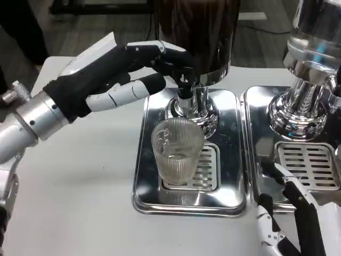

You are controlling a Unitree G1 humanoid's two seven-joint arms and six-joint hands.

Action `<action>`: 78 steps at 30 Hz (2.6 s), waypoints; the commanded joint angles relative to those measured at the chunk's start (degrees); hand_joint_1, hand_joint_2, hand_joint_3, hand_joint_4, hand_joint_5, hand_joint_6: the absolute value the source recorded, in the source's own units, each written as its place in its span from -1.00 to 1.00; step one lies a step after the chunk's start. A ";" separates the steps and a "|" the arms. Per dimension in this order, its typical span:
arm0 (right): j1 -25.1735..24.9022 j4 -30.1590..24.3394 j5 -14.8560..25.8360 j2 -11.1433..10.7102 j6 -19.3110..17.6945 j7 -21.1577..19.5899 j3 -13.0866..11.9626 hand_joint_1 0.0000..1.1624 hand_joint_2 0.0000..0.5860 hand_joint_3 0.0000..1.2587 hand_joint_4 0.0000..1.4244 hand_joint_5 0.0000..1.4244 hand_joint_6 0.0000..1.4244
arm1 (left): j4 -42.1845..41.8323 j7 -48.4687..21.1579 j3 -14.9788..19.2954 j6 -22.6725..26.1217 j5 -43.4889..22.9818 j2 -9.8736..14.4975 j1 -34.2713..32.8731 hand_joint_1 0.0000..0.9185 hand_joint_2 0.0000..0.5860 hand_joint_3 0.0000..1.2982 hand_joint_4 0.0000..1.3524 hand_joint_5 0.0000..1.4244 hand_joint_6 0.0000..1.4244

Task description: Grasp the cup under the faucet to collect the drink, then remove the cup.

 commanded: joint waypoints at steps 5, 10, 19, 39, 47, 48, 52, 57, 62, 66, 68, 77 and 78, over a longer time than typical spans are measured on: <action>-0.54 0.69 0.85 0.20 -1.16 -0.42 0.02 -0.28 0.76 -0.62 -0.69 -0.71 -0.63 | -0.25 -0.81 0.40 -2.74 2.28 1.21 -0.75 -1.00 -0.74 -0.43 -0.49 -0.48 -0.51; -1.68 1.08 1.27 0.30 -0.93 -0.02 0.05 -0.28 0.76 -0.62 -0.69 -0.71 -0.63 | -0.30 -0.80 0.58 -4.31 2.75 2.08 -0.68 -1.00 -0.74 -0.43 -0.49 -0.49 -0.54; -5.44 1.84 4.44 0.61 -0.16 2.03 -0.65 -0.28 0.76 -0.62 -0.69 -0.71 -0.63 | -0.85 -1.39 0.54 -4.80 2.12 2.70 0.01 -1.00 -0.74 -0.42 -0.49 -0.50 -0.54; -12.20 1.06 8.79 1.04 3.90 10.80 -1.49 -0.26 0.21 -0.75 -0.83 -0.80 -0.67 | -2.68 -5.59 0.35 -4.82 -0.69 3.22 1.33 -1.00 -0.73 -0.42 -0.49 -0.50 -0.54; -17.17 1.55 10.14 -0.10 6.80 17.49 -0.80 -0.28 -0.18 -1.00 -1.00 -0.98 -0.83 | -3.03 -6.08 0.49 -4.69 -1.00 3.62 2.03 -1.00 -0.73 -0.42 -0.49 -0.50 -0.54; -18.07 1.83 10.37 -0.27 7.41 18.56 -0.60 -0.27 -0.19 -1.00 -1.00 -1.00 -0.85 | -3.04 -6.06 0.53 -4.65 -0.96 3.68 2.14 -1.00 -0.73 -0.42 -0.49 -0.50 -0.54; -20.87 2.90 12.14 -0.51 9.09 21.79 -0.27 -0.24 -0.23 -1.00 -1.00 -1.00 -0.87 | -3.18 -5.89 0.62 -4.54 -0.89 3.67 2.47 -1.00 -0.72 -0.42 -0.49 -0.50 -0.54; -22.17 4.24 14.58 -0.62 8.47 22.96 -0.34 -0.22 -0.26 -1.00 -1.00 -1.00 -0.89 | -3.46 -5.77 0.61 -4.27 -0.88 3.60 2.77 -1.00 -0.72 -0.42 -0.49 -0.50 -0.54; -23.12 6.14 16.48 -0.74 7.01 22.61 -0.34 -0.21 -0.26 -1.00 -1.00 -1.00 -0.90 | -4.21 -5.62 0.75 -3.78 -0.99 3.62 3.33 -1.00 -0.72 -0.42 -0.49 -0.50 -0.54; -24.20 8.85 18.06 -0.52 4.68 21.93 -0.49 -0.21 -0.26 -1.00 -1.00 -1.00 -0.90 | -4.45 -5.57 0.79 -3.55 -1.01 3.58 3.49 -1.00 -0.72 -0.42 -0.49 -0.50 -0.54; -24.81 10.20 18.64 -0.36 3.49 21.68 -0.54 -0.20 -0.26 -1.00 -1.00 -1.00 -0.90 | -4.56 -5.51 0.81 -3.48 -1.00 3.54 3.56 -1.00 -0.72 -0.42 -0.49 -0.50 -0.54; -28.38 15.79 19.90 0.86 -0.07 20.73 -0.38 -0.18 -0.31 -1.00 -1.00 -1.00 -0.89 | -4.69 -5.70 0.98 -2.75 -1.36 3.68 3.69 -1.00 -0.70 -0.42 -0.49 -0.50 -0.54; -28.68 16.29 19.92 0.98 -0.29 20.68 -0.32 -0.18 -0.31 -1.00 -1.00 -1.00 -0.89 | -4.66 -5.67 1.04 -2.74 -1.37 3.74 3.70 -1.00 -0.70 -0.42 -0.49 -0.50 -0.54</action>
